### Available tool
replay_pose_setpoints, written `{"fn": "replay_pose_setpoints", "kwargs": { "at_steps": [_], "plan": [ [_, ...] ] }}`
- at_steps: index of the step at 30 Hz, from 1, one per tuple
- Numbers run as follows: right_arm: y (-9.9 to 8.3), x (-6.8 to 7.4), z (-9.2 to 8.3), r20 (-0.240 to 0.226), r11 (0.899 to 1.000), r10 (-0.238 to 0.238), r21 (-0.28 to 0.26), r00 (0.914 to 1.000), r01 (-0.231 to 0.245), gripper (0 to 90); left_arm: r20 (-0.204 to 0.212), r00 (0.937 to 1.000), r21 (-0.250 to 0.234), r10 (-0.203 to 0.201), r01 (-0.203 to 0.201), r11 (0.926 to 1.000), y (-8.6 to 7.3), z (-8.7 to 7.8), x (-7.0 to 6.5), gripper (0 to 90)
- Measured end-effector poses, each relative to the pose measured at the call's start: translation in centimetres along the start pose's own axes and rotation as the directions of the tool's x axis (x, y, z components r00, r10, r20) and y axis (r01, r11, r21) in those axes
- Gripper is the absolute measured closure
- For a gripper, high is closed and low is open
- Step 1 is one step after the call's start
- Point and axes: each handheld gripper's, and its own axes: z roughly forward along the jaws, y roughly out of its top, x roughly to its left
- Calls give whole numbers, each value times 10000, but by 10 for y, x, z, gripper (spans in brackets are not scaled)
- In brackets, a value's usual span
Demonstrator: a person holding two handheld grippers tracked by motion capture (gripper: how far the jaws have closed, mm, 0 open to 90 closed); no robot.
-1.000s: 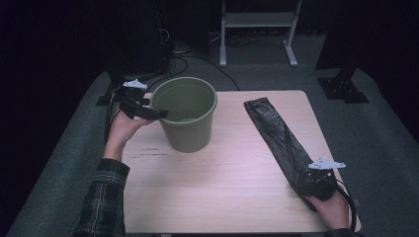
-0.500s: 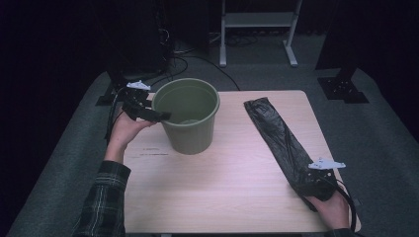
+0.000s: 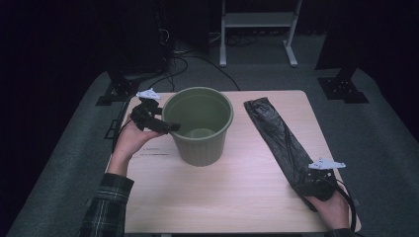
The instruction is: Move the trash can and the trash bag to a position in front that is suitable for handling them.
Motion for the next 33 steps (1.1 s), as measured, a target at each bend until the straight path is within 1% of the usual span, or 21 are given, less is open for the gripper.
{"fn": "replay_pose_setpoints", "kwargs": {
  "at_steps": [4,5,6,8,9,10,11,12,13,14,16,17,20,21,22,24,25,30,31,32,33],
  "plan": [
    [0,0,0,0,10000,-2,-2,10000,2,4,226,9996,-150,143,-139,9998,-3,0,-11,0],
    [0,0,0,0,10000,-2,-2,10000,2,4,226,9996,-150,143,-139,9998,-3,0,-11,0],
    [0,0,0,0,10000,2,-1,10000,-2,5,285,9995,-174,146,-141,9998,-4,0,-13,0],
    [0,0,0,5,10000,-14,-9,10000,14,5,408,9990,-157,193,-187,9997,-5,0,-19,0],
    [0,0,0,2,10000,3,0,10000,-3,5,506,9984,-142,238,-231,9996,-6,0,-25,0],
    [0,0,0,2,10000,0,5,10000,0,5,520,9983,-123,269,-263,9996,-7,0,-28,0],
    [0,0,0,2,10000,1,6,10000,-1,4,520,9983,-123,269,-263,9996,-7,0,-28,0],
    [0,0,0,4,10000,1,5,10000,-1,4,562,9977,6,380,-381,9993,-7,-1,-33,0],
    [0,0,0,5,10000,-6,1,10000,6,5,562,9977,6,380,-381,9993,-7,-1,-33,0],
    [0,0,0,10,10000,-15,-7,10000,15,4,613,9972,48,428,-432,9991,-7,-1,-39,0],
    [0,0,0,5,10000,2,-1,10000,-2,4,691,9964,89,487,-494,9987,-7,-1,-44,0],
    [0,0,0,4,10000,-1,0,10000,1,4,691,9964,89,487,-494,9987,-7,-1,-44,0],
    [0,0,0,4,10000,11,3,10000,-11,5,891,9938,50,667,-674,9977,-8,1,-56,0],
    [0,0,0,4,10000,11,3,10000,-11,5,891,9938,50,667,-674,9977,-8,1,-56,0],
    [0,0,0,3,10000,9,2,10000,-9,4,936,9932,26,697,-702,9975,-9,2,-59,0],
    [0,0,0,3,10000,0,-1,10000,0,4,1086,9909,-49,794,-794,9968,-10,3,-68,0],
    [0,0,0,3,10000,0,-1,10000,0,4,1086,9909,-49,794,-794,9968,-10,3,-68,0],
    [0,0,0,1,10000,6,3,10000,-6,4,1255,9880,-151,900,-888,9959,-11,5,-82,0],
    [0,0,0,2,10000,6,3,10000,-6,4,1332,9866,-196,943,-925,9955,-12,6,-87,0],
    [0,0,0,4,10000,-4,-1,10000,4,5,1332,9866,-196,943,-925,9955,-12,6,-87,0],
    [0,0,0,5,10000,-1,0,10000,1,4,1402,9854,-272,971,-942,9952,-13,7,-91,0]
  ]
}}
